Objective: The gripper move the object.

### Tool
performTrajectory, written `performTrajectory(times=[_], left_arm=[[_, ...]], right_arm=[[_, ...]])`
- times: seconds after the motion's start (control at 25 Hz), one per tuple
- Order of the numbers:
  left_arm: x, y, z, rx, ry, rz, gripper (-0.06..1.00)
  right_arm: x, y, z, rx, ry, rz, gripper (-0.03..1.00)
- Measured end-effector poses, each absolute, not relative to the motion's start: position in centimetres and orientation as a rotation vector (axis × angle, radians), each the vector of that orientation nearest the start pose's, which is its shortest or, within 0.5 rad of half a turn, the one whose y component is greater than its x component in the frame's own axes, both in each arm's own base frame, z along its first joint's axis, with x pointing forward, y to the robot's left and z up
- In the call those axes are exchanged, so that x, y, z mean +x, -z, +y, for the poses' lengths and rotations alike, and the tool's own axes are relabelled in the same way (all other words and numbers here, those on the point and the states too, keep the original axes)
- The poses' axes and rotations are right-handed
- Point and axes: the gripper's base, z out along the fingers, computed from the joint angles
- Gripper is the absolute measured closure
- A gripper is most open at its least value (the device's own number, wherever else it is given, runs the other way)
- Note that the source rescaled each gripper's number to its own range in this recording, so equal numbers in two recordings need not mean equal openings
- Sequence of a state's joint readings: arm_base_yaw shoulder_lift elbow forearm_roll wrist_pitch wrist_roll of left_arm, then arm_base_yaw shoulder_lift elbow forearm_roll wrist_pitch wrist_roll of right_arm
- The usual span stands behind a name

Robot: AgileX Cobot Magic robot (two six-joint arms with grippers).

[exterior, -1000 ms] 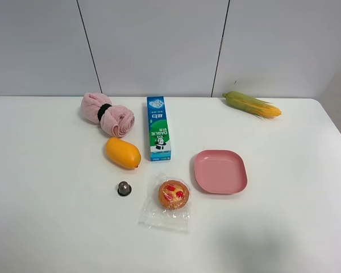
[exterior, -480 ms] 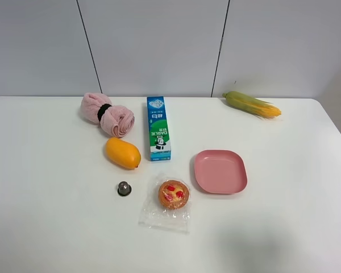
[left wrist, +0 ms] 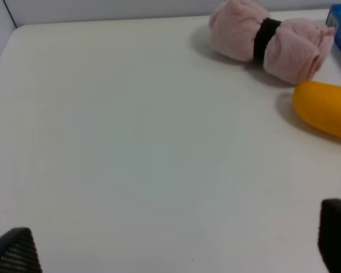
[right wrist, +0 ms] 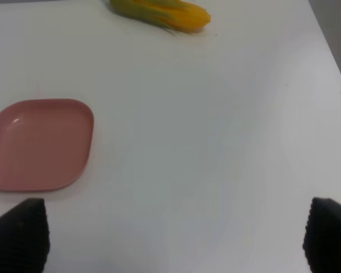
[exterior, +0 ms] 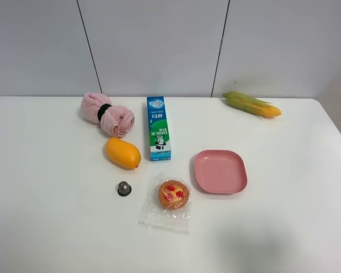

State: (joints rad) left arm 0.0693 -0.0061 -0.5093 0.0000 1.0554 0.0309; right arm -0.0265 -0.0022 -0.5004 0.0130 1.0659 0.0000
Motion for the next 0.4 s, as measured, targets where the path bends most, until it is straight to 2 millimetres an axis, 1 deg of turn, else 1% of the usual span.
performTrajectory(times=[0.4], left_arm=[[-0.67,-28.02,-0.05,-0.039,-0.063,2.024,-0.06]], right_arm=[[-0.55,-27.7,0.12,0.026,0.001,2.047,0.21]])
